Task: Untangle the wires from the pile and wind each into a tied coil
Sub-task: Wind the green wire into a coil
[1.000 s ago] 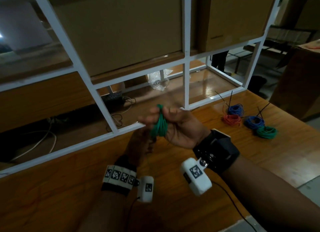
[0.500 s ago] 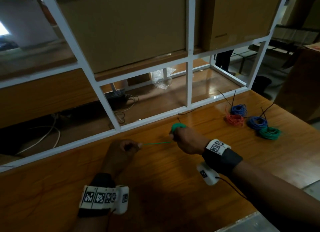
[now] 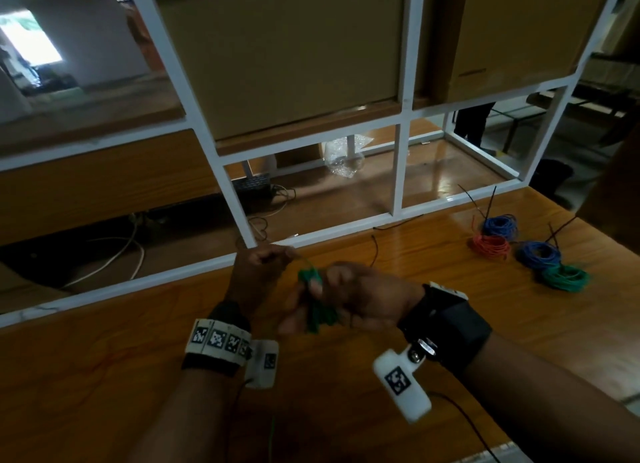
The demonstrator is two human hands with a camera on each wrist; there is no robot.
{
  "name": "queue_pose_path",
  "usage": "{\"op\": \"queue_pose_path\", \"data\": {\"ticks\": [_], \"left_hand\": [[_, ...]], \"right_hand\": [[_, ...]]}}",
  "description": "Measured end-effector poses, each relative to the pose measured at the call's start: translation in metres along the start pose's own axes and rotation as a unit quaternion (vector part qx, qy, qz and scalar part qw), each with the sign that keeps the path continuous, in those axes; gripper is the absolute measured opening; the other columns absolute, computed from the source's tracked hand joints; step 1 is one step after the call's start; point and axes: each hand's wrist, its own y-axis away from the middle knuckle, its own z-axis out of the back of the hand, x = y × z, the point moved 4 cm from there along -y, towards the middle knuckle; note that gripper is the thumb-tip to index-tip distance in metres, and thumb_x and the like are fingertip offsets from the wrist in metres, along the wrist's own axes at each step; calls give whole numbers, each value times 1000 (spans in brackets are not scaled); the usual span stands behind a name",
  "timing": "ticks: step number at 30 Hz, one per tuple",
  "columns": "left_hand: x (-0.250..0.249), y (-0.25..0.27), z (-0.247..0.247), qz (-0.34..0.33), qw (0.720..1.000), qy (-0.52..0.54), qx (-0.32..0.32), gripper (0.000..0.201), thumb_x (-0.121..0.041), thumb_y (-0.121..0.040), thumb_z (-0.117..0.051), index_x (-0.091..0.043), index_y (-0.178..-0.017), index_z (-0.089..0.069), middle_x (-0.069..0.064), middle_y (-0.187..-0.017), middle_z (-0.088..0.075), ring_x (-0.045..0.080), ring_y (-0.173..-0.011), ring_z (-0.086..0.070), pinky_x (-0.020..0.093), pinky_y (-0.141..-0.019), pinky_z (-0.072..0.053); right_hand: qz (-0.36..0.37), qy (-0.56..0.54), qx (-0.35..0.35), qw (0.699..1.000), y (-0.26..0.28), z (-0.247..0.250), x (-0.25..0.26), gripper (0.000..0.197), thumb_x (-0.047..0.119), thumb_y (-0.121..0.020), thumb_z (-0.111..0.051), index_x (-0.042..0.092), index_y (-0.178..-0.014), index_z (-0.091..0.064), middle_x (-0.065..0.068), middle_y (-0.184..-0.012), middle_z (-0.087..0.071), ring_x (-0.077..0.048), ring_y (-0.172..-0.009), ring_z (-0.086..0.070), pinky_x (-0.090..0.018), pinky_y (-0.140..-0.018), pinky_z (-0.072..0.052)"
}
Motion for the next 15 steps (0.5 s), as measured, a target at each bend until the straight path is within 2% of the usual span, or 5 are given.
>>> {"op": "queue_pose_path", "data": {"ticks": [2,5,8,11,15], "left_hand": [[3,11,-20,54,996,72,10,11,-16,-88,-63,-13,-91,-73,24,-96,-68,42,-82,-64,52,-73,-56],[19,30,-46,122,991,45,16,19,-17,-94,-63,-22,-83,-77,9,-67,-63,23,-55,-50,29,-46,-41],[27,52,-61,105,989,49,93,19,-34,-87,-65,-22,-93,-78,-5,-62,-60,7,-49,-45,20,-46,-35],[35,57,-54,116,988,2,101,21,-32,-92,-65,-33,-73,-75,-11,-57,-57,7,-51,-47,21,-50,-37],[40,65,-28,154,984,-32,78,15,-31,-93,-65,-28,-82,-75,-19,-65,-66,2,-66,-56,22,-62,-43]], "right_hand": [[71,-74,-42,994,-4,1,24,45,26,-103,-52,-10,-130,-50,-31,-125,-54,-43,-114,-52,-38,-87,-46],[173,-47,-224,958,-9,16,46,30,24,-108,-43,6,-118,-63,-11,-119,-73,-25,-114,-66,-35,-88,-53],[212,91,-430,873,-2,46,45,32,29,-109,-45,7,-110,-68,-1,-113,-77,-20,-114,-69,-38,-96,-55],[125,389,-519,751,1,73,31,55,54,-104,-43,6,-104,-70,3,-105,-76,-29,-97,-70,-46,-78,-59],[-35,605,-442,661,8,89,9,17,25,-104,-55,13,-109,-65,-1,-100,-67,-17,-92,-65,-29,-83,-54]]}}
